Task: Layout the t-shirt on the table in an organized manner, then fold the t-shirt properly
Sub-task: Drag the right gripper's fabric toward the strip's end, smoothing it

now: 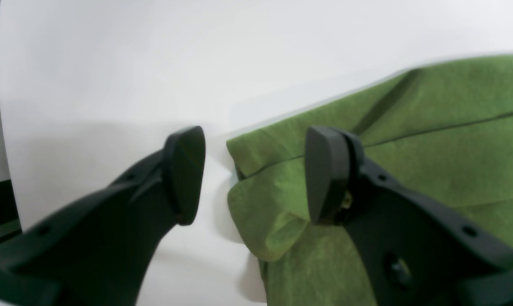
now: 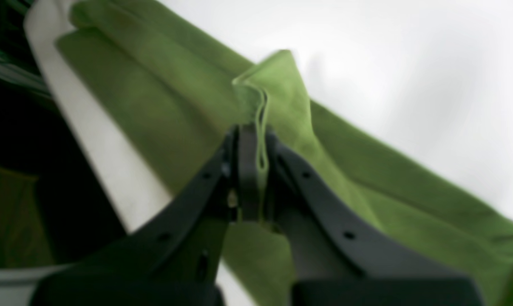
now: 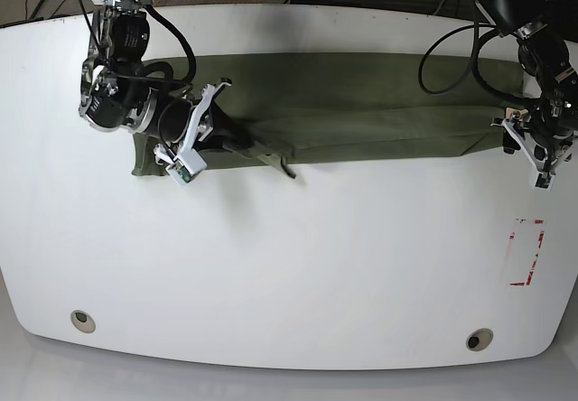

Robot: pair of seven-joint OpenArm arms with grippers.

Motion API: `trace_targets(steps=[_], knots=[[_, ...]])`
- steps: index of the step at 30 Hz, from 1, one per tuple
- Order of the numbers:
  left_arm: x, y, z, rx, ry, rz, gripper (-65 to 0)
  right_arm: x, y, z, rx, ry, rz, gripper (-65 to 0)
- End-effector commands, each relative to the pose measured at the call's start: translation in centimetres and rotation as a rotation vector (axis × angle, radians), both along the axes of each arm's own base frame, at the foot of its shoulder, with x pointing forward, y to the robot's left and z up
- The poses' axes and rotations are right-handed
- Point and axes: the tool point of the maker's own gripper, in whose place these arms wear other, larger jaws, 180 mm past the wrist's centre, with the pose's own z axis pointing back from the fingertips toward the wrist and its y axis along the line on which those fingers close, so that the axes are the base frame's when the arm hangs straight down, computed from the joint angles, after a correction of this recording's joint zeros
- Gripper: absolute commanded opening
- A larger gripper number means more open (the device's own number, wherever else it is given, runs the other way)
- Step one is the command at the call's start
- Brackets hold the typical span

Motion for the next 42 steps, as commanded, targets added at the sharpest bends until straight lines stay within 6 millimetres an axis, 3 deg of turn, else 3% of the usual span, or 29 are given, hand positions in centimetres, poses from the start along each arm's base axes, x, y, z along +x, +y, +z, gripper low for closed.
trace_targets(steps=[1,10,18,22,25,26,28,30,33,37,42], knots=[[0.9,0.5,1.6,0.023,-0.048,-0.007,-30.6,-0.1,0.0,1.3,0.032,-0.031,0.013,-65.0],[0.9,0.5,1.5,0.022,-0.047,-0.007,-30.6,-1.3,0.1,0.8,0.044,-0.003,0.028,-65.0],[0.9,0.5,1.5,0.022,-0.045,-0.007,-30.6,-3.3,2.1,-0.2,0.032,0.040,0.131,-60.6],[0.9,0.5,1.5,0.022,-0.045,-0.007,-30.6,-4.2,3.0,-0.5,0.040,0.061,0.162,-49.8],[0.9,0.5,1.5,0.022,-0.045,-0.007,-30.6,-5.2,3.2,-1.1,0.048,0.092,0.167,-36.0],[0.9,0.5,1.5,0.022,-0.045,-0.007,-30.6,-5.4,3.2,-1.2,0.050,0.097,0.165,-27.6],[0.9,0.5,1.5,0.022,-0.045,-0.007,-30.6,-5.5,3.2,-1.3,0.050,0.101,0.165,-18.1],[0.9,0.5,1.5,0.022,-0.045,-0.007,-30.6,-5.5,3.2,-1.3,0.049,0.102,0.166,-9.8],[0.9,0.5,1.5,0.021,-0.046,-0.008,-30.6,-5.5,3.1,-1.4,0.046,0.102,0.165,-2.4],[0.5,0.3,1.2,0.018,-0.037,-0.011,-30.6,-4.9,2.0,-1.3,0.031,0.091,0.131,-3.3],[-0.3,0.2,2.1,0.059,-0.051,-0.028,-30.6,-3.3,-0.7,-1.4,-0.019,0.065,0.031,-14.6]])
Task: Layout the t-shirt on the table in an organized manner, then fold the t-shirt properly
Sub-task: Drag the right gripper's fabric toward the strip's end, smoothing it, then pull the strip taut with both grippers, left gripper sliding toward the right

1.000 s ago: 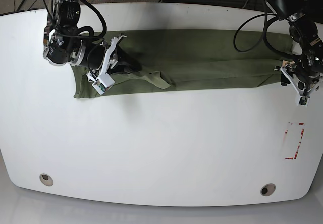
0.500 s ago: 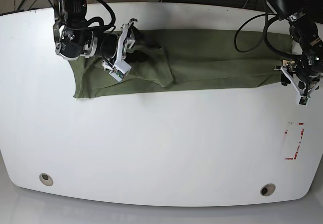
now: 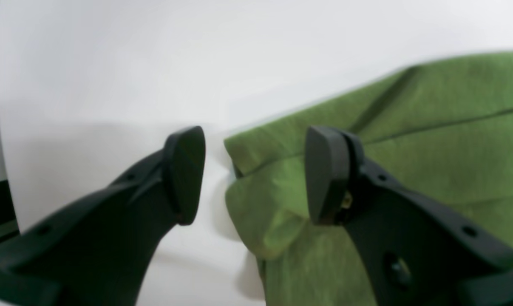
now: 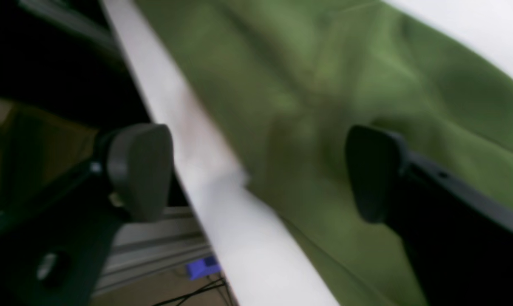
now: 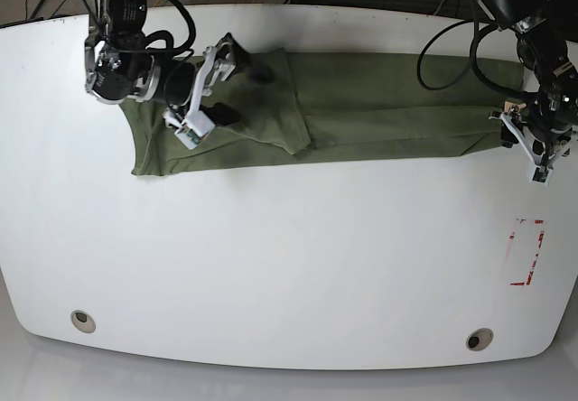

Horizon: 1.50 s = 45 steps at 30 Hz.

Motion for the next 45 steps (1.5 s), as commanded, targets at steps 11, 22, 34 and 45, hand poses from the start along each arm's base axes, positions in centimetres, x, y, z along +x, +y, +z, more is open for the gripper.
trace_targets(steps=[11,22,34,45], knots=[[-2.9,0.4,1.8,0.037,-0.051,0.025,-32.6,2.2,-4.3,-2.0,-0.232,-0.047,-0.155,-58.8],[-4.1,-0.4,-3.3,-0.061,0.016,0.053,-44.7,2.8,-4.9,-4.5,-0.371,-0.095,-0.218,-52.5],[-1.4,-4.1,-6.2,-0.139,0.062,-0.046,-44.7,3.1,-9.1,-11.1,-0.434,-0.041,-0.335,-52.8],[1.9,-7.1,-7.1,-0.198,0.067,-0.119,-44.7,3.4,-16.5,-13.8,-0.455,0.032,-0.490,-52.8]])
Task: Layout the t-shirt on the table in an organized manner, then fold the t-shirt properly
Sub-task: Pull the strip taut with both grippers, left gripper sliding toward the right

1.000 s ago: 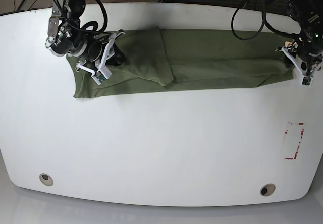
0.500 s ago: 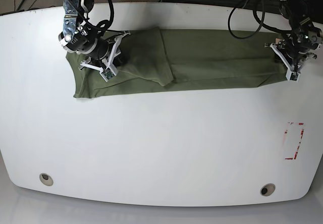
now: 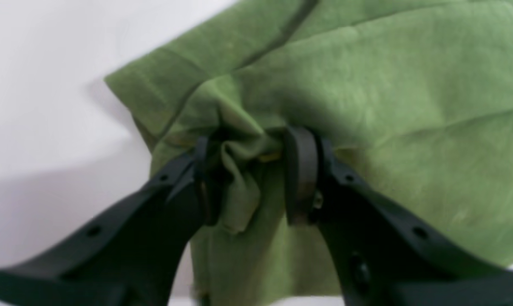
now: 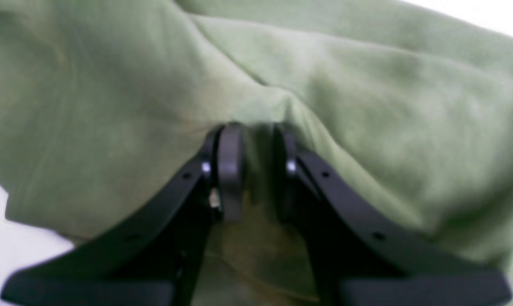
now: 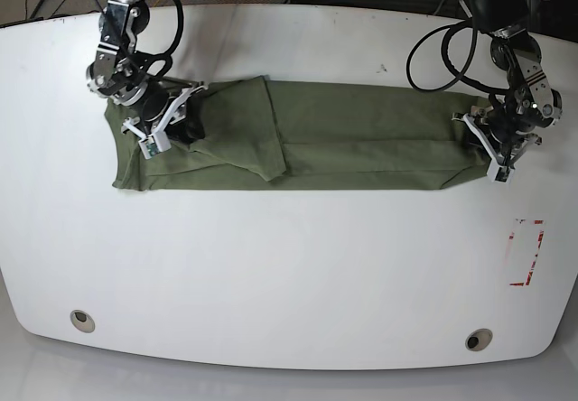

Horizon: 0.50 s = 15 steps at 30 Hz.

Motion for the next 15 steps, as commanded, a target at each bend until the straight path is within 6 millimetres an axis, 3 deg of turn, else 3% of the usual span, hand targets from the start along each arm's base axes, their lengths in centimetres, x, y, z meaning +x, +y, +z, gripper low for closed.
trace_targets(steps=[1,5,15], knots=[[-0.1,-0.7,-0.5,0.019,0.043,-0.034,-44.7,-2.5,-4.1,-2.7,-0.158,0.158,-0.035,-52.8],[0.2,-1.3,-0.5,0.025,0.044,-0.063,-44.7,-2.3,-4.8,-2.5,-0.164,0.151,-0.048,-52.8],[1.4,1.0,1.4,0.079,0.018,-0.054,-44.2,-2.0,-5.8,-2.1,-0.186,0.146,-0.047,-52.8]])
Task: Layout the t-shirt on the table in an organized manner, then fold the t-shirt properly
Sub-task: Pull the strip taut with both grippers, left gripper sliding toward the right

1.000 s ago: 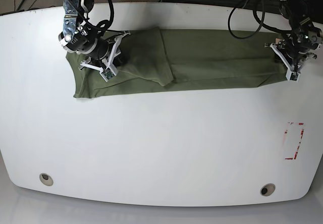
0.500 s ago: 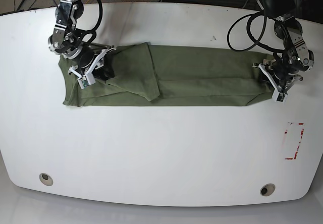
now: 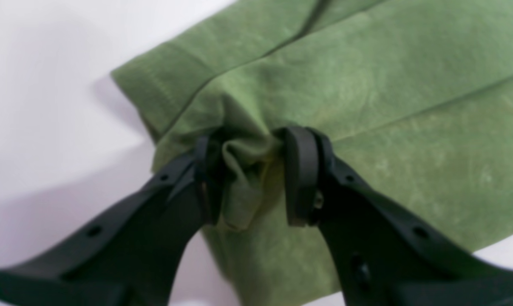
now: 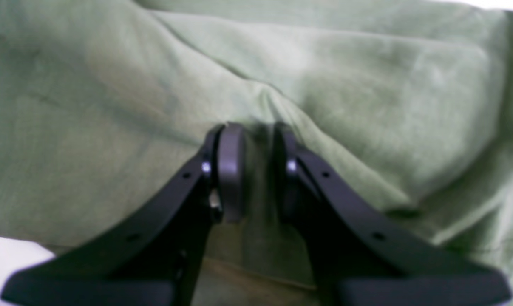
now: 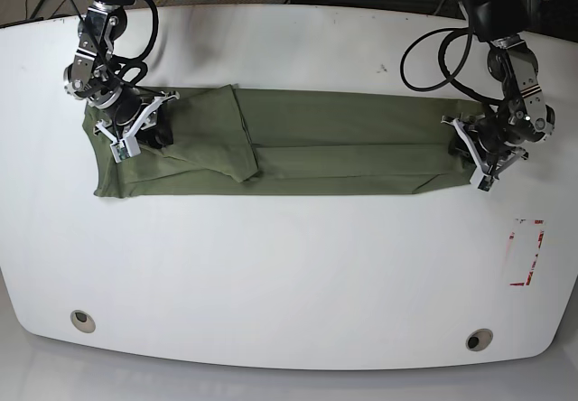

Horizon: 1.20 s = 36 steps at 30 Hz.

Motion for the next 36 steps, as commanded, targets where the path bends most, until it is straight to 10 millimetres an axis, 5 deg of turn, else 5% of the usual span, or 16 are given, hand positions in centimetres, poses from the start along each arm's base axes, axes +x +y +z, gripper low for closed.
trace_targets(steps=[1,12,36], knots=[[0.2,2.3,1.2,0.078,0.005,0.024,-43.5,-2.3,-2.3,-2.2,-0.129,0.148,-0.004,-52.8],[0.8,5.4,7.1,-0.020,-0.133,0.156,-20.7,-1.5,-1.9,-1.9,-0.121,0.134,-0.001,-52.8],[-2.0,3.5,0.4,-0.404,0.024,0.281,-20.3,-1.5,-1.7,-2.0,-0.118,0.134,0.000,-52.8]])
